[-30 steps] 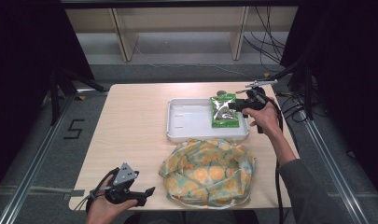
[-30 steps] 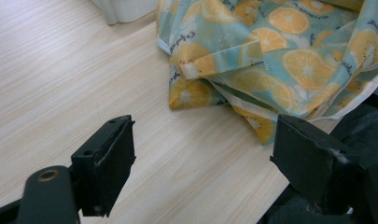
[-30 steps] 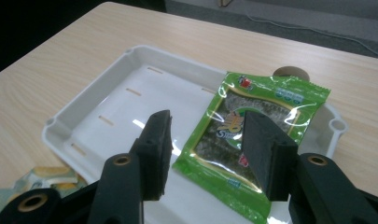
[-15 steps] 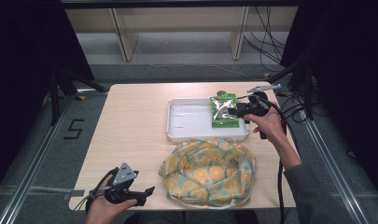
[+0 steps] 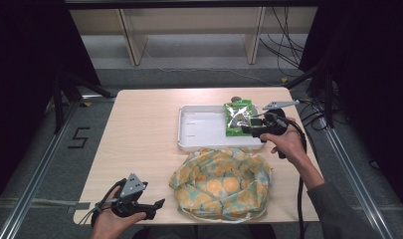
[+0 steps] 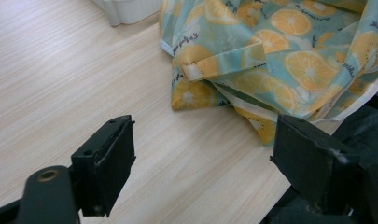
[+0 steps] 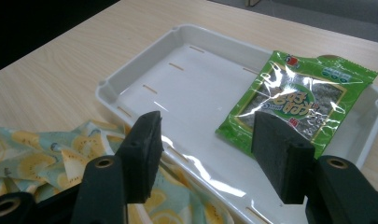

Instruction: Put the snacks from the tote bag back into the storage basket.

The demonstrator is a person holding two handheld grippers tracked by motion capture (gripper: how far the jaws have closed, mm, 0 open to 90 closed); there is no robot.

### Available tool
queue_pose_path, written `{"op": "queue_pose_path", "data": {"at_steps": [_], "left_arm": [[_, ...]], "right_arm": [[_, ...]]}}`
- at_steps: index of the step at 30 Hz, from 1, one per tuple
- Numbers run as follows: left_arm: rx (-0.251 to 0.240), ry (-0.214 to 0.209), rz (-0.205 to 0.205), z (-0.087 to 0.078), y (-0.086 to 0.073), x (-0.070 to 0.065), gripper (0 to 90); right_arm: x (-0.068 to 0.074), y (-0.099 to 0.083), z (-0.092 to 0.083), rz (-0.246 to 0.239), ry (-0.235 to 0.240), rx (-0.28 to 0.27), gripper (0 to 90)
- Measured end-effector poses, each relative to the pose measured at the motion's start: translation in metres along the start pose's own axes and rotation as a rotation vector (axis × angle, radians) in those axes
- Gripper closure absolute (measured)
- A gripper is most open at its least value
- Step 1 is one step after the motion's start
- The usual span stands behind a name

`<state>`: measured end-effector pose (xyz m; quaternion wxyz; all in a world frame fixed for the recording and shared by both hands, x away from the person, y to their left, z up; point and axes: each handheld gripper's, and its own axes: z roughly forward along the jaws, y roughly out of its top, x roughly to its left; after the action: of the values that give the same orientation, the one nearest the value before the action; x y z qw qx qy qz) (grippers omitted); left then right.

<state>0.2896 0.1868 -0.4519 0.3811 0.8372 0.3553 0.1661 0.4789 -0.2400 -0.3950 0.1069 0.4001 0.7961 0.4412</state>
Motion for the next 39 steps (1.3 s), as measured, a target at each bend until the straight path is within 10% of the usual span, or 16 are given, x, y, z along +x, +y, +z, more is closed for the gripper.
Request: {"op": "queue_pose_path", "data": {"at_steps": [20, 23, 39], "left_arm": [[-0.005, 0.011, 0.028, 0.000, 0.001, 0.002, 20.3], [0.003, 0.002, -0.029, 0.000, -0.001, -0.002, 20.3], [-0.002, 0.004, -0.034, 0.000, -0.001, -0.002, 20.3]], "right_arm": [[0.018, -0.027, -0.016, -0.056, 0.021, -0.021, 42.2], [0.021, -0.032, -0.020, -0.043, 0.018, -0.005, 42.1], [0.026, -0.059, -0.037, -0.036, 0.020, -0.029, 40.4]]}}
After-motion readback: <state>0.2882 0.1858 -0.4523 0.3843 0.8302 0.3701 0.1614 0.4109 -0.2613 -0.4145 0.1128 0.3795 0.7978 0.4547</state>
